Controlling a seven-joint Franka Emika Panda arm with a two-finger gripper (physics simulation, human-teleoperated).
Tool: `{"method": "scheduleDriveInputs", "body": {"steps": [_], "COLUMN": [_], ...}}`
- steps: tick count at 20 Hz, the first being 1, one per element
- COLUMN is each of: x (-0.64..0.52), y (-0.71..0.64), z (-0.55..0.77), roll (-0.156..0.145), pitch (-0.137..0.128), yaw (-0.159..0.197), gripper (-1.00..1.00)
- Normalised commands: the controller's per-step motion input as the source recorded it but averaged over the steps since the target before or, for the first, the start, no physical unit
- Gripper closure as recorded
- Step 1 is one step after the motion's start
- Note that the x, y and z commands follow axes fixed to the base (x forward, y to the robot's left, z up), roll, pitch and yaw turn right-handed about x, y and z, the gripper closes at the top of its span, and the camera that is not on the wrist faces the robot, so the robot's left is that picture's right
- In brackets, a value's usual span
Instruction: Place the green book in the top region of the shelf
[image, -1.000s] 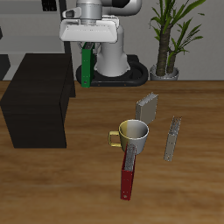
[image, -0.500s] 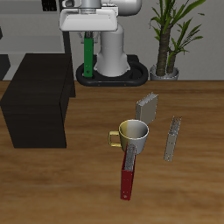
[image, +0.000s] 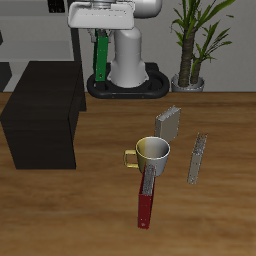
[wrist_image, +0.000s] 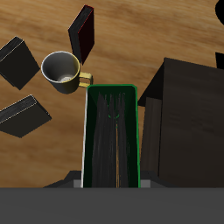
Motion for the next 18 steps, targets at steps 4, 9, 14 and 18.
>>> {"method": "scheduleDriveInputs", "body": {"steps": [4,9,14,18], "x": [0.05,0.18,0.18,0.12], "y": [0.03,0.09,0.36,0.42], "z": [-0.05,0.01,-0.07,-0.14], "roll": [-0.117,-0.041,-0.016,-0.018], "pitch": [0.006,0.015,0.006,0.029], "yaw": [0.033,0.022,0.014,-0.009], "gripper": [1.00,1.00,1.00,1.00]}}
